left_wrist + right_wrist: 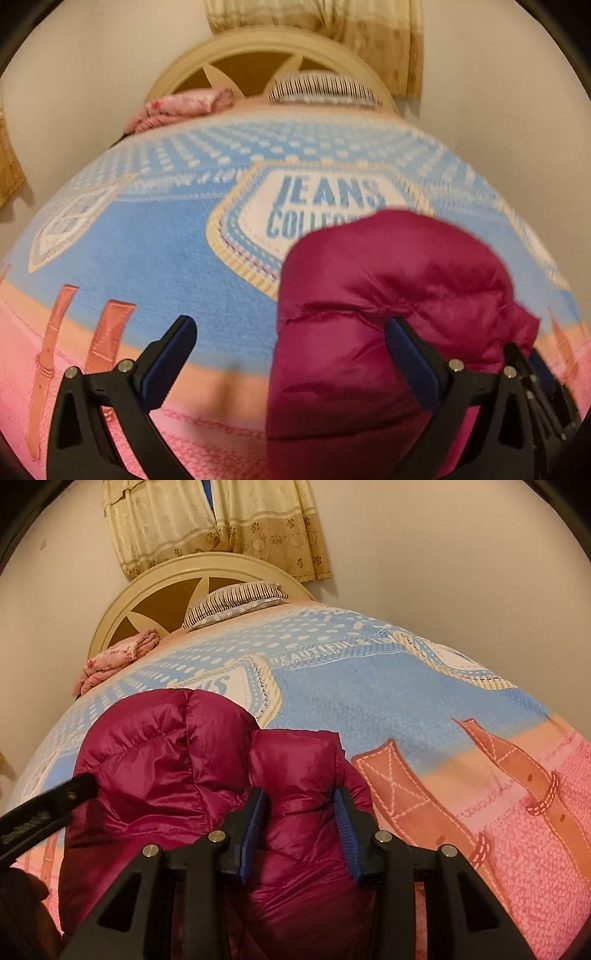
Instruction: Fold large clothes
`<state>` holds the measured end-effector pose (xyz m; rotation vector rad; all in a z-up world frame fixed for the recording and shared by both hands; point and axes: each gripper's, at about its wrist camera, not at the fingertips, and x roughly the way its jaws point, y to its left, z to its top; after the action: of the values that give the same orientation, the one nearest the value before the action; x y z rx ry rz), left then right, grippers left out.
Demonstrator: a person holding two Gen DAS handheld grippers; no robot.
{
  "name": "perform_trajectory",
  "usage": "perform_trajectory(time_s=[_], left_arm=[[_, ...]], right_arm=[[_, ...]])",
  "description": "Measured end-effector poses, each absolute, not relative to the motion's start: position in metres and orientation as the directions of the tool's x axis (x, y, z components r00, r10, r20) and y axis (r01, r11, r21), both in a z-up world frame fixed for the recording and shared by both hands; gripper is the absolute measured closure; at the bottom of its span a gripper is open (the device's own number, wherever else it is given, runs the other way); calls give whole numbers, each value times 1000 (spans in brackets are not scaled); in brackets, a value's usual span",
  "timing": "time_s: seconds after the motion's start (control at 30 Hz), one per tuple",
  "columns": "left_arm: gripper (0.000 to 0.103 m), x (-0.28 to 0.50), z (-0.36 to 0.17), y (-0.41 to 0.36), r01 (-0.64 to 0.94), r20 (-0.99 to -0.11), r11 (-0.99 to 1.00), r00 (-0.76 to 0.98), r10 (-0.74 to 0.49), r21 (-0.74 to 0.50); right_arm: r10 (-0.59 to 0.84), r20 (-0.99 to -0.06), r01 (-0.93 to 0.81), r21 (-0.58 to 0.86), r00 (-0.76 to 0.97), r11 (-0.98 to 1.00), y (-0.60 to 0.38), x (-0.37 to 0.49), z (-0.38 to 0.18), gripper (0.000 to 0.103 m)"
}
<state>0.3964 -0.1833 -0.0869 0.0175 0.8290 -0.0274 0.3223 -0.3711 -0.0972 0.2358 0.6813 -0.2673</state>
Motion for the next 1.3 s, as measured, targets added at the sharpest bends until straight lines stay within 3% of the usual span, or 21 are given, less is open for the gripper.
perform_trajectory(time_s=[0.13,0.93,1.3], left_arm=[[0,397,-106,-192,35,-736,999,677,7,41],[0,413,-130,-183,49,-801,995,591,-98,-85],[0,414,-132,-185,48,-806,996,586,-86,-71]], right_arm=[[-162,-658,313,117,735,942,-371,324,-104,63],[-139,-716,320,124,684,939,-378,337,-119,62],[-141,-732,321,111,667,941,-375,341,-123,62]])
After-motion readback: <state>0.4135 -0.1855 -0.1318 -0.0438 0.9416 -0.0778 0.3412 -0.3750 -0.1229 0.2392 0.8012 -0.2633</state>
